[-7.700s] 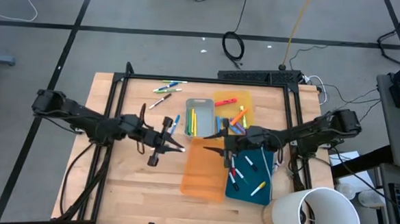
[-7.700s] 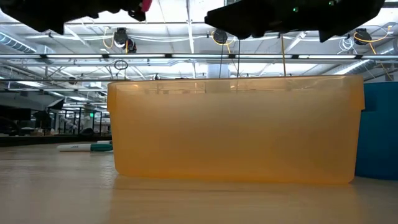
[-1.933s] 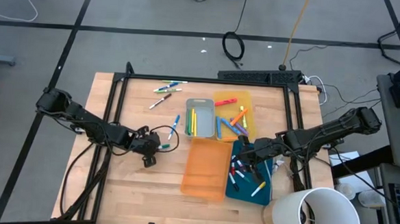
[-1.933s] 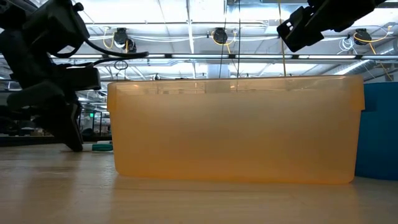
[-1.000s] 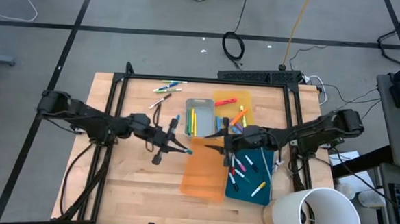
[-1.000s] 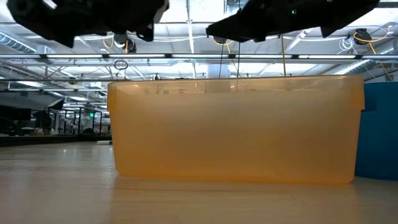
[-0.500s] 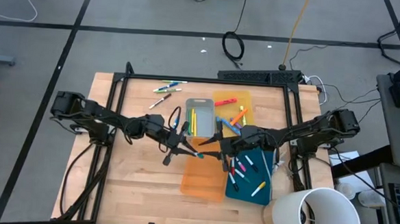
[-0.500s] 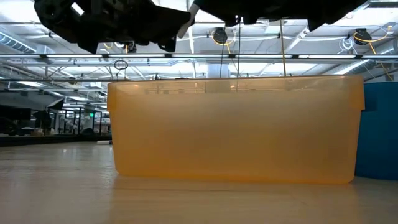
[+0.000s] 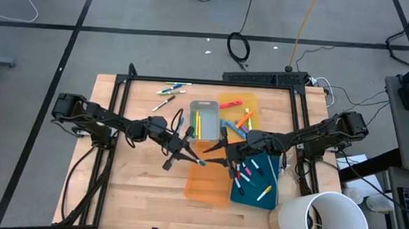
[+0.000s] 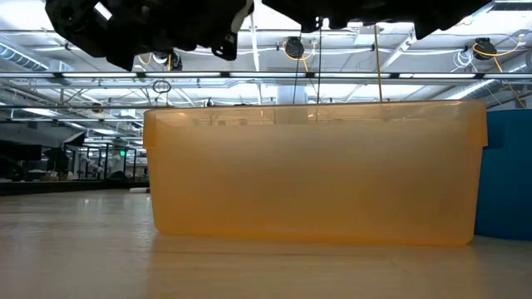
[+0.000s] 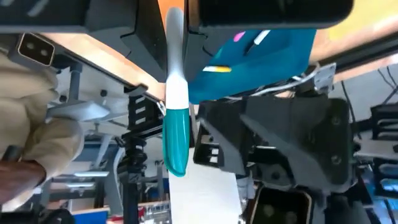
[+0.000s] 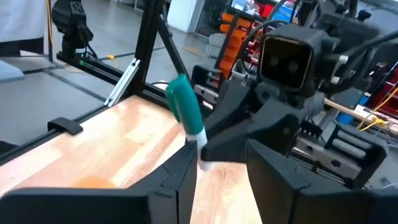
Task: Pick & Place Markers
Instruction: Put the white and green highlighter pen into the blue bin
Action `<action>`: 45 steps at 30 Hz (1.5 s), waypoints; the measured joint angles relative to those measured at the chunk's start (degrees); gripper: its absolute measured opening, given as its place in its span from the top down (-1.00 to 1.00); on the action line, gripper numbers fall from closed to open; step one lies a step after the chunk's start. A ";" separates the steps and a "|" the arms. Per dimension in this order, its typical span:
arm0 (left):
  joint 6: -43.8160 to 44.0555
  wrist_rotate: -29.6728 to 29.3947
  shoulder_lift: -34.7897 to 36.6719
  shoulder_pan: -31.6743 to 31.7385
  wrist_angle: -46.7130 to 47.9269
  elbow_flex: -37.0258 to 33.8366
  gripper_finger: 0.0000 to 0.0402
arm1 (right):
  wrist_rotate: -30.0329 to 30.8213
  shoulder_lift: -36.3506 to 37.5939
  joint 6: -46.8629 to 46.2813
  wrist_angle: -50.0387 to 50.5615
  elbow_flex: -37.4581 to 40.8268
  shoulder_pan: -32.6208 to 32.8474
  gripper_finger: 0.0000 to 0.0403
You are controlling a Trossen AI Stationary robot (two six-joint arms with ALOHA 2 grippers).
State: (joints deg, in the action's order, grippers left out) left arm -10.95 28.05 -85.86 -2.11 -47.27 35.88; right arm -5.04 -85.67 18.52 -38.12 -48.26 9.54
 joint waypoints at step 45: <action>8.42 -23.75 1.73 0.13 23.81 5.11 0.40 | 5.46 1.51 4.98 4.62 0.03 1.29 0.82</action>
State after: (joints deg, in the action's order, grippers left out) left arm -2.53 4.30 -84.13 -1.98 -23.46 40.99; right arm 0.42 -84.16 23.51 -33.50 -48.24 10.83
